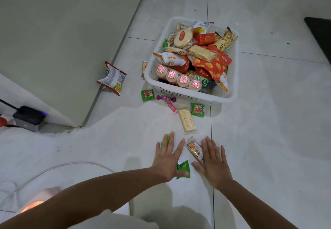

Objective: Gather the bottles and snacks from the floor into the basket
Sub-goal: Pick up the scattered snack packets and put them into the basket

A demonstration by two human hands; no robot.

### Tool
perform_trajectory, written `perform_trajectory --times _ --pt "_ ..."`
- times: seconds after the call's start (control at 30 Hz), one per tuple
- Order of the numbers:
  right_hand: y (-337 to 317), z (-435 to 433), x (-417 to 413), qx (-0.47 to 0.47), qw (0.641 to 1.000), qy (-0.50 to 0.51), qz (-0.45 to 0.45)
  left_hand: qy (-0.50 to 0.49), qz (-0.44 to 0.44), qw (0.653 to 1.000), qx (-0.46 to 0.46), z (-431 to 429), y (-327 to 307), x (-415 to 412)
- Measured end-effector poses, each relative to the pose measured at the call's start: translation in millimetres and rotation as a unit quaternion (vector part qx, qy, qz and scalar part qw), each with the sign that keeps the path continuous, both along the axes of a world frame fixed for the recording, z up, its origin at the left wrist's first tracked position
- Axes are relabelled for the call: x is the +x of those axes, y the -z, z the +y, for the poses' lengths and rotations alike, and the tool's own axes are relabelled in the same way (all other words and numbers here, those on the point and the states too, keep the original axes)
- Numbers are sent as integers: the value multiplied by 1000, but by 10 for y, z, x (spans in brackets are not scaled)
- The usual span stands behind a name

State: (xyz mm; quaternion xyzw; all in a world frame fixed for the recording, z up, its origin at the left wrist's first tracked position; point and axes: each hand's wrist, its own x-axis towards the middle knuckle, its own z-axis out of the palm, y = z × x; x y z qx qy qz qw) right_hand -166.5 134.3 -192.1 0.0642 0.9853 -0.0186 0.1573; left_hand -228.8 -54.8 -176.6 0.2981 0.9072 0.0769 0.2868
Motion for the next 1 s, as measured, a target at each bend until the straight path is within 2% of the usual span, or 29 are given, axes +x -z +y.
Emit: perform_trajectory --times 0.13,0.23,0.43,0.73,1.0 --pt "21 -4 -16 -7 1000 0 8 -19 12 1000 19 13 34 -160" --pt "51 -3 -36 -13 1000 -1 16 -74 24 996 36 -113 39 -458" --pt "85 34 -57 -9 1000 -20 23 -146 98 984 -11 -323 25 -1141" --pt "108 52 -61 -3 999 -29 38 -19 137 990 -32 -153 88 -1620" --pt "97 51 -63 6 999 -30 33 -25 141 990 -6 -167 145 -1574"
